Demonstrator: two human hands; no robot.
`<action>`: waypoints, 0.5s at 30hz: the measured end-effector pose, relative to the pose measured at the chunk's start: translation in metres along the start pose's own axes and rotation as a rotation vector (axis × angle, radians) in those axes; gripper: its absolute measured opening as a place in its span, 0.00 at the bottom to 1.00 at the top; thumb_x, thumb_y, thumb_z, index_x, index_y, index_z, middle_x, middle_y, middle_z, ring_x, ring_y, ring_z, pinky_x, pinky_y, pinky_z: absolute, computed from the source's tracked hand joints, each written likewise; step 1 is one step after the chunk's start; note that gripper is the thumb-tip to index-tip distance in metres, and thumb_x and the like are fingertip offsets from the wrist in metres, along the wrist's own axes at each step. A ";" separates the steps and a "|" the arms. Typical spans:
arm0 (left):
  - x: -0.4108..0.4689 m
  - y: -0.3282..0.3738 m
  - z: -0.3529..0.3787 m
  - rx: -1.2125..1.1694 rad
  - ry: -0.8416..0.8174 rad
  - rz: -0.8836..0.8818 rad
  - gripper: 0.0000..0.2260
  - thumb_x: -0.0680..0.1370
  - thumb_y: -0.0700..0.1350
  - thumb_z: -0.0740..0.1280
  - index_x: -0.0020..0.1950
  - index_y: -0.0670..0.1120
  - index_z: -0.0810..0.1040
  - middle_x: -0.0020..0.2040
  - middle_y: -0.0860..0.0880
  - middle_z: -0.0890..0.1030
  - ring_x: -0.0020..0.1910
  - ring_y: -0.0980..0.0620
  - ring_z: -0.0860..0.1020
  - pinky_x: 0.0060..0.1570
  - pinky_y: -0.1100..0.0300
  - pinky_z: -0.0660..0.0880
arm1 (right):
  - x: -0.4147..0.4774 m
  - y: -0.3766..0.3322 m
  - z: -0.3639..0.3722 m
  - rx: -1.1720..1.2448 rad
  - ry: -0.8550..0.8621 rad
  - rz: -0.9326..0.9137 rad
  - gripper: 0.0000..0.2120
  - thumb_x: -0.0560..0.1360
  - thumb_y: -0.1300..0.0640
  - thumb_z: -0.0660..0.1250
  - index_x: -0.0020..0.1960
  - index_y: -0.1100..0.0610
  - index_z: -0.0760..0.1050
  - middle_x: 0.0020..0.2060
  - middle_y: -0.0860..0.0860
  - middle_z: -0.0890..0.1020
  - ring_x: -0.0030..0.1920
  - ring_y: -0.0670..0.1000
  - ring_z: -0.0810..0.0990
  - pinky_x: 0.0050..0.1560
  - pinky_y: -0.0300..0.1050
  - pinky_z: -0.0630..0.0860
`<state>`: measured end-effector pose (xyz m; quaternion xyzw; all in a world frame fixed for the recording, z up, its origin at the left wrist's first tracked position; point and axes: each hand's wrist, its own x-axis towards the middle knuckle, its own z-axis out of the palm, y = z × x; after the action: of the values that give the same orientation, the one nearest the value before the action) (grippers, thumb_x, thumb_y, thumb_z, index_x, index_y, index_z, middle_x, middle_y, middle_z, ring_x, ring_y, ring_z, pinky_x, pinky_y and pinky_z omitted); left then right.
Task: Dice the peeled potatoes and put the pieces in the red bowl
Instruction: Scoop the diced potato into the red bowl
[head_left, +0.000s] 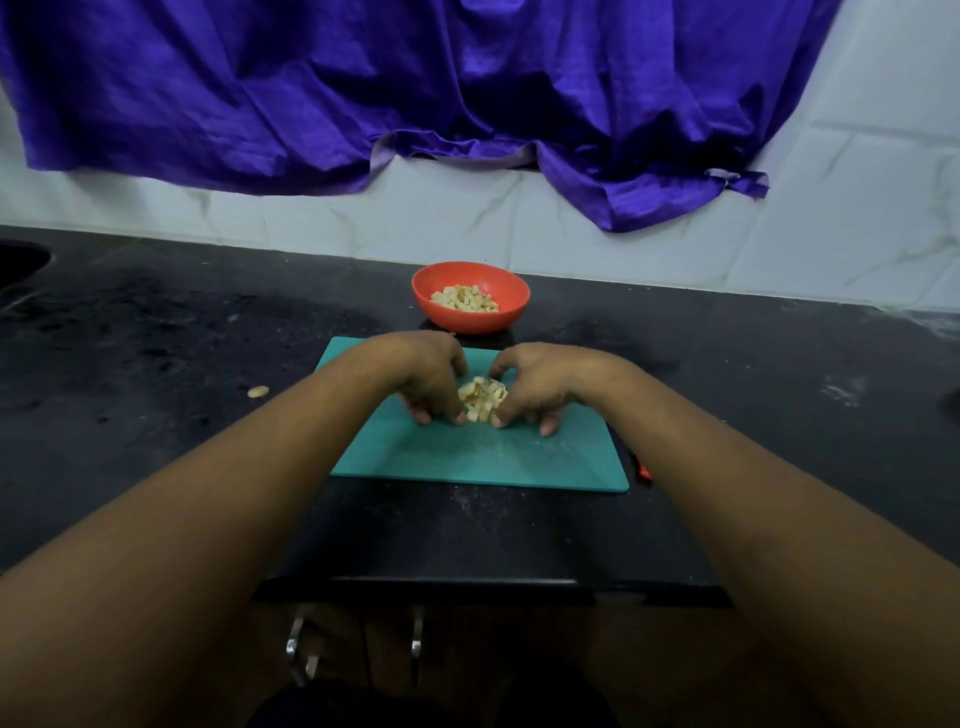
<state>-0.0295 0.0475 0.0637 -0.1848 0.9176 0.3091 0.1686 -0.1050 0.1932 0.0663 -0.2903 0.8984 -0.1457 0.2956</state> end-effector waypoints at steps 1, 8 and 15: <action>0.003 0.004 0.001 0.001 0.008 0.011 0.30 0.73 0.38 0.78 0.73 0.46 0.74 0.56 0.44 0.80 0.44 0.46 0.86 0.47 0.52 0.85 | 0.004 -0.006 0.003 0.007 0.007 -0.002 0.29 0.75 0.64 0.76 0.72 0.59 0.69 0.50 0.60 0.80 0.42 0.54 0.82 0.40 0.49 0.85; 0.013 0.008 0.007 -0.140 0.058 -0.004 0.11 0.73 0.31 0.76 0.54 0.38 0.84 0.49 0.39 0.86 0.45 0.45 0.87 0.48 0.53 0.85 | 0.014 -0.013 0.014 0.348 0.040 0.024 0.12 0.73 0.74 0.70 0.56 0.69 0.78 0.46 0.62 0.82 0.39 0.54 0.86 0.42 0.49 0.86; 0.008 0.007 0.000 -0.418 0.079 -0.032 0.12 0.73 0.27 0.73 0.56 0.33 0.83 0.47 0.37 0.85 0.39 0.47 0.86 0.39 0.57 0.85 | 0.002 -0.001 0.014 1.167 -0.106 0.026 0.07 0.76 0.73 0.62 0.53 0.70 0.75 0.50 0.65 0.79 0.50 0.61 0.83 0.50 0.58 0.84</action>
<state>-0.0396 0.0507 0.0641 -0.2423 0.8362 0.4827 0.0954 -0.0973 0.1897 0.0555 -0.0753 0.6571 -0.5980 0.4526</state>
